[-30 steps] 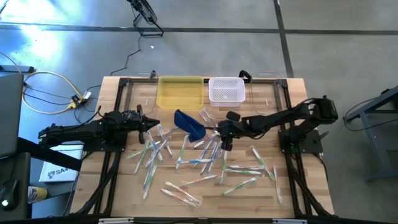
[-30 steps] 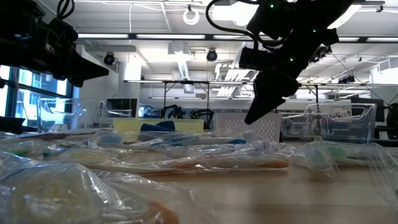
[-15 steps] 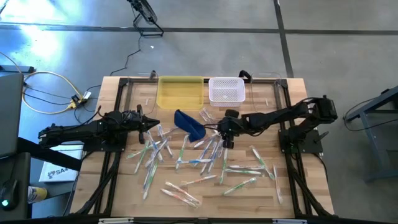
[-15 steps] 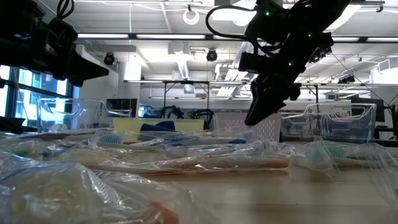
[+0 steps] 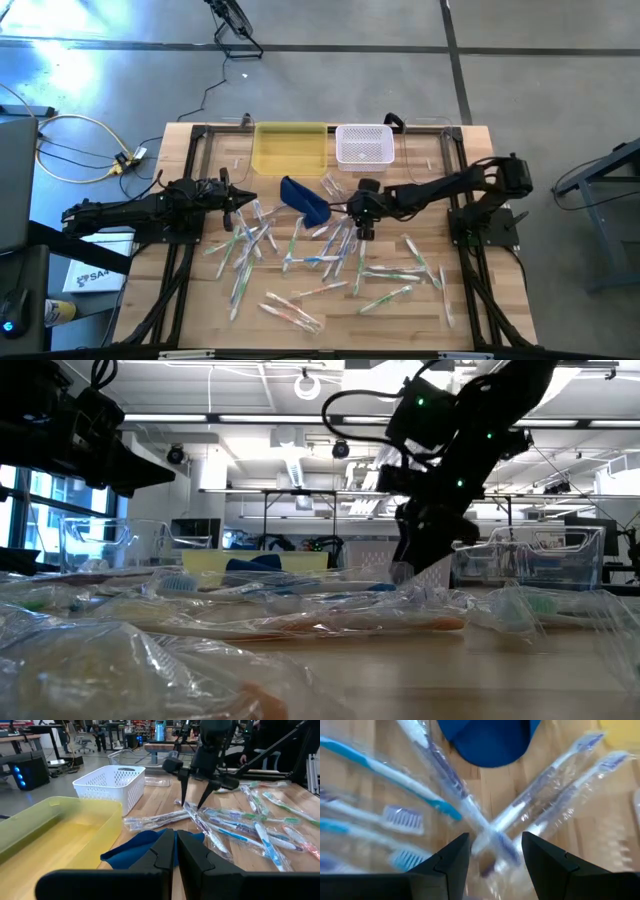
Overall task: Pick & Place Toothbrushes
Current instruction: Put the violet toothbrush into the right transparent bin
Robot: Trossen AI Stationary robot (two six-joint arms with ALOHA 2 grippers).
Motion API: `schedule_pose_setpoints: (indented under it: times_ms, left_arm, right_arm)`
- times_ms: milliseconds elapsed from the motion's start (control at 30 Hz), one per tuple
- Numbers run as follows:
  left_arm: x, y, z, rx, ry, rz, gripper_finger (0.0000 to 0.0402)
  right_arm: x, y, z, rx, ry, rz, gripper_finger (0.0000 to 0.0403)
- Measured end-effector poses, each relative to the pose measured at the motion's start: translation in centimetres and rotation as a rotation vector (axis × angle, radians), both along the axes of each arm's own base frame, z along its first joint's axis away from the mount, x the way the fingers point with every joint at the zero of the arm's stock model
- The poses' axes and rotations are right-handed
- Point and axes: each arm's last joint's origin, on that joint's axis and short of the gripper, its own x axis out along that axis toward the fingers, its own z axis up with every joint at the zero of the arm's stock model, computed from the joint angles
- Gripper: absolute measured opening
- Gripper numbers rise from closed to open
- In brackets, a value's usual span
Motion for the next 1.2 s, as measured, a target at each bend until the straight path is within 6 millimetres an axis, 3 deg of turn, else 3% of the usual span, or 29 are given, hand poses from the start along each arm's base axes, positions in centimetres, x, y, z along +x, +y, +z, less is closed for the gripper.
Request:
schedule_pose_setpoints:
  times_ms: [367, 833, 1200]
  left_arm:
    - [0.0, 0.0, 0.0, -0.002, -0.002, 0.005, 0.0017]
    - [0.0, 0.0, 0.0, -0.003, -0.002, 0.006, 0.0017]
    - [0.0, 0.0, 0.0, -0.003, -0.002, 0.006, 0.0017]
  right_arm:
    - [0.5, 0.0, -0.6, 0.002, -0.023, -0.001, 0.0171]
    - [-0.2, 0.4, -0.8, 0.046, 0.053, 0.034, 0.0026]
    - [-0.9, 0.6, 1.9, 0.047, -0.012, 0.051, 0.0014]
